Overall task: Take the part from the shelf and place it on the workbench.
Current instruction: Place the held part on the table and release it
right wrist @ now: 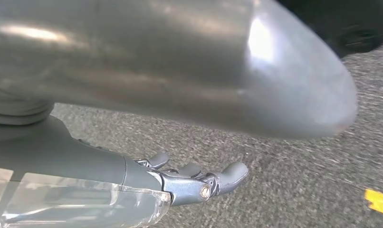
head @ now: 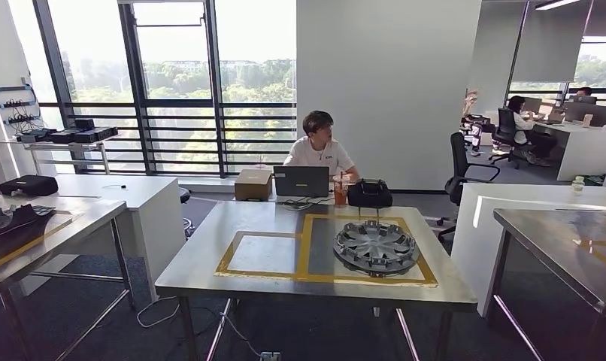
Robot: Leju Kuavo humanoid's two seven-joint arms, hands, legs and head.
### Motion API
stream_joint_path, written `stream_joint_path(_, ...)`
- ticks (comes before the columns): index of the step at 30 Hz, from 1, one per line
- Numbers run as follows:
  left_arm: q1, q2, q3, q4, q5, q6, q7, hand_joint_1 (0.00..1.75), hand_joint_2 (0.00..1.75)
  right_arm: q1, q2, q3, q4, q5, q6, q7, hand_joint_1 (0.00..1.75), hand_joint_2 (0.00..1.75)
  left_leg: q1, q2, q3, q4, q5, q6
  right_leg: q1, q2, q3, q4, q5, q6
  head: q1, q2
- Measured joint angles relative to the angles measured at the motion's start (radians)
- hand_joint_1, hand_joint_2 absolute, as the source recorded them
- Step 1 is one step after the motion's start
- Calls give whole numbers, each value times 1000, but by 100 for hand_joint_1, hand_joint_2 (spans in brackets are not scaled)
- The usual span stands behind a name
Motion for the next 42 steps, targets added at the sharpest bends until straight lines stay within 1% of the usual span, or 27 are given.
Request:
stream_joint_path(1,1,0,0,0,-1,0,0,161,175,1,0,0,0,0,-1,1,0,0,0,-2,6,1,-6,-2,-2,0,-10,1,13,9,1,0)
stream_joint_path(2,1,-1,0,0,-2,0,0,161,175,2,0,-1,0,0,-3,1,0,0,2,-4,14,2,-14,-6,-6,0,2,-40,42,21,2,0)
stream_joint_path(4,2,-1,0,0,-3,0,0,161,175,2,-2,-1,0,0,-6,-1,0,0,3,-5,30,10,-35,-17,-12,-1,62,-182,114,38,4,0)
stream_joint_path(6,0,-1,1,0,-4,0,1,161,175,1,-2,0,-1,0,-7,-2,0,0,-2,-4,37,20,-59,-28,-14,0,105,-266,140,26,4,0)
stream_joint_path(8,-1,-1,1,0,-5,1,2,161,175,0,-1,0,-1,0,-9,-2,0,0,-4,-3,40,22,-74,-36,-10,1,114,-275,130,2,2,0)
stream_joint_path(10,-2,-2,2,-2,-6,2,3,161,175,0,0,0,-1,0,-15,-2,0,0,1,-2,41,35,-88,-45,-12,3,124,-275,119,-13,0,0)
stream_joint_path(12,-2,-2,4,-4,-7,4,5,161,175,-1,0,0,0,0,-23,-2,0,0,7,0,-3,120,-122,-57,-15,4,140,-277,105,-25,-2,0)
stream_joint_path(14,-1,0,4,-5,-8,5,6,161,175,-1,0,0,1,0,-28,-3,0,0,11,1,-98,265,-163,-65,-15,5,157,-277,89,-29,-4,0)
stream_joint_path(15,0,1,4,-5,-8,6,6,161,175,-1,-1,0,1,0,-28,-5,0,0,13,1,-142,317,-165,-67,-14,5,167,-277,80,-29,-5,0)
stream_joint_path(16,1,3,4,-6,-8,6,6,161,175,-1,-1,0,2,0,-27,-6,0,0,13,1,-171,336,-147,-66,-13,6,179,-277,70,-28,-6,0)
stream_joint_path(17,1,4,4,-7,-8,6,6,161,175,0,-1,0,2,0,-26,-7,0,0,13,1,-181,314,-107,-62,-12,7,194,-277,60,-27,-6,0)
stream_joint_path(19,1,6,6,-9,-8,6,6,161,175,0,0,0,2,0,-24,-8,0,0,8,0,-152,184,5,-45,-9,11,225,-279,38,-25,-8,0)
stream_joint_path(20,1,7,7,-10,-8,7,7,161,175,-2,0,1,3,0,-24,-8,0,0,5,0,-130,123,43,-36,-5,13,236,-280,27,-22,-8,0)
stream_joint_path(21,1,8,8,-10,-9,8,7,161,175,-4,0,1,4,0,-26,-8,0,0,1,1,-112,81,60,-28,-3,15,243,-281,18,-18,-8,-1)
stream_joint_path(24,2,10,9,-15,-14,13,8,161,175,-8,-1,3,7,0,-37,-7,0,0,-5,0,-89,51,45,-18,0,11,256,-293,1,-1,-7,-1)
stream_joint_path(26,1,9,10,-21,-18,17,8,161,175,-9,-3,5,9,0,-43,-6,0,0,-2,-2,-66,27,43,-13,1,4,256,-276,-13,4,-6,0)
stream_joint_path(27,1,9,11,-23,-20,19,9,161,175,-11,-4,6,10,0,-45,-6,0,0,0,-3,-52,15,41,-10,2,2,234,-233,-27,3,-4,0)
stream_joint_path(29,2,8,11,-24,-22,22,9,161,175,-12,-8,8,12,0,-48,-4,0,0,-2,-3,-37,8,30,-2,1,1,143,-92,-63,0,-2,0)
stream_joint_path(30,4,8,11,-24,-23,23,9,161,175,-11,-10,8,13,0,-50,-4,0,0,-3,-4,-32,8,23,0,1,1,94,-32,-72,2,-1,0)
stream_joint_path(31,6,8,11,-24,-25,23,9,161,175,-10,-12,8,15,0,-52,-3,0,0,-4,-7,-26,9,16,0,0,1,60,-4,-64,8,-1,0)
stream_joint_path(32,7,8,11,-24,-26,24,8,161,175,-9,-13,9,17,0,-54,-2,0,0,-4,-9,-17,10,7,-1,-1,1,45,-16,-38,17,0,0)
stream_joint_path(34,8,8,11,-24,-29,24,6,161,175,-7,-18,10,22,0,-58,-3,0,0,-4,-13,3,15,-13,-7,-4,0,71,-143,55,37,2,0)
stream_joint_path(35,9,8,11,-24,-30,24,3,161,175,-7,-21,10,25,0,-60,-4,0,0,-7,-14,11,20,-25,-12,-5,-1,94,-210,94,38,3,0)
stream_joint_path(36,9,10,12,-24,-31,24,1,161,175,-8,-24,11,29,0,-62,-5,0,0,-9,-15,16,24,-36,-17,-5,-1,113,-256,118,32,2,0)
stream_joint_path(39,11,14,17,-27,-33,24,-2,161,175,-8,-31,13,35,0,-63,-6,0,0,-11,-14,20,29,-55,-30,-2,-1,130,-279,121,-1,0,0)
stream_joint_path(41,12,15,20,-31,-34,24,-3,161,175,-8,-32,16,38,0,-64,-6,0,0,-6,-12,14,51,-73,-42,-7,0,137,-282,116,-13,-1,0)
stream_joint_path(42,13,16,22,-33,-35,24,-4,161,175,-8,-33,18,40,0,-66,-6,0,0,-3,-11,-3,90,-94,-49,-11,0,143,-283,113,-19,-2,0)
